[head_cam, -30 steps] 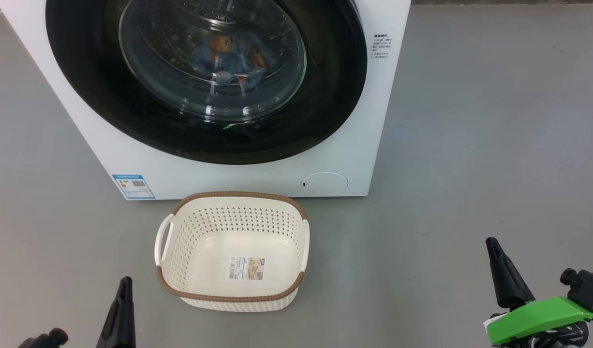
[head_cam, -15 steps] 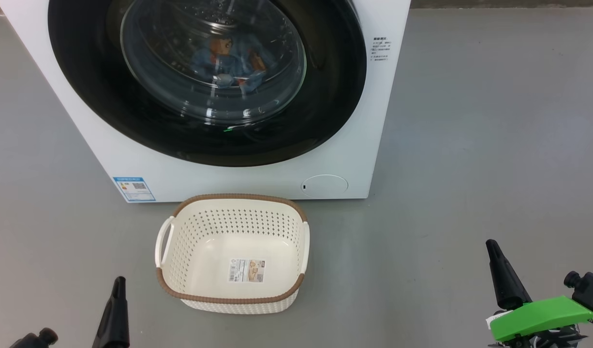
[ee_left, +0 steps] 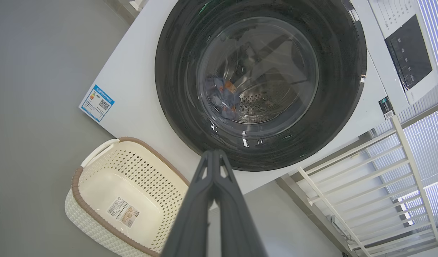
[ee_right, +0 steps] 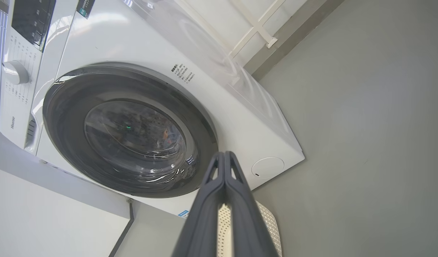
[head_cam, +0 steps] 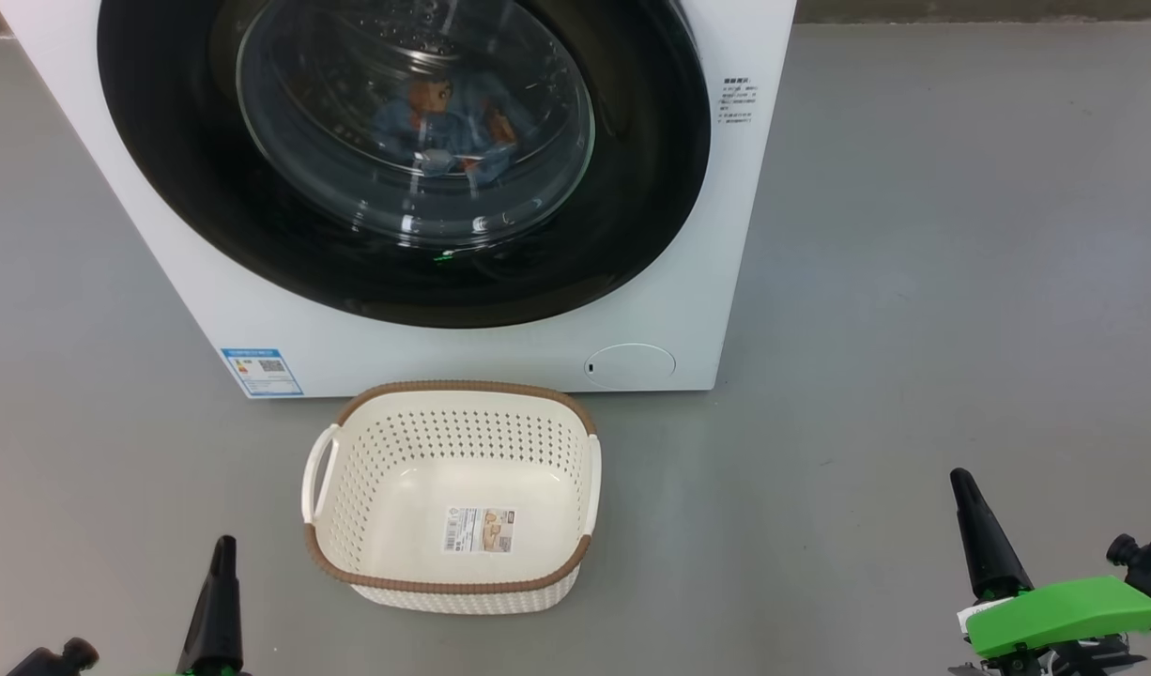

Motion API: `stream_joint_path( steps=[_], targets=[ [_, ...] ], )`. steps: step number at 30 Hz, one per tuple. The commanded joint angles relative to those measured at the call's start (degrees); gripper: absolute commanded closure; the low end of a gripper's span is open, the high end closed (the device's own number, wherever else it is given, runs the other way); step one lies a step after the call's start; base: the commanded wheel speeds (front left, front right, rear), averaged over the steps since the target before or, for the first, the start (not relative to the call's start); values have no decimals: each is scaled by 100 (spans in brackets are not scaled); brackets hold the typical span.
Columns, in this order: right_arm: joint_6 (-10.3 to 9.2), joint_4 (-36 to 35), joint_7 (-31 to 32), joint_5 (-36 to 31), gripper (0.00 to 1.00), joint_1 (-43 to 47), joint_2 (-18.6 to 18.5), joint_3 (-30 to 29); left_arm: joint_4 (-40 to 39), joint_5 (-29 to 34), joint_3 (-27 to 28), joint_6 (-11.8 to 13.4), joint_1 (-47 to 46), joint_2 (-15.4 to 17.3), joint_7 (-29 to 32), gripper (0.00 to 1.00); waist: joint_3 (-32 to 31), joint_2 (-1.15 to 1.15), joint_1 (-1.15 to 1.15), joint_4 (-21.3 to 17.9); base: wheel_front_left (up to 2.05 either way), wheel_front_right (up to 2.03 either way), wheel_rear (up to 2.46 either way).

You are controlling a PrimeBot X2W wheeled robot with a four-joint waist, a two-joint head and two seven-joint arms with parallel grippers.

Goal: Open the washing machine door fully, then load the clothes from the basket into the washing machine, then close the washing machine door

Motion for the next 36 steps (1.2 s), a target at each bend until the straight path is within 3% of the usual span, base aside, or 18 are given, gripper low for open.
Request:
stream_joint_path(
  steps=[1,36],
  targets=[
    [-7,-122,30,157,100,-187,-10,20,-85,-150,152,-8,-259,73,45,100,-4,0,0,0,0,0,0],
    [-11,-68,591,2008,100,-223,229,-222,208,-2033,431,-14,-493,17,559,100,-113,0,0,-2,0,0,0]
  ],
)
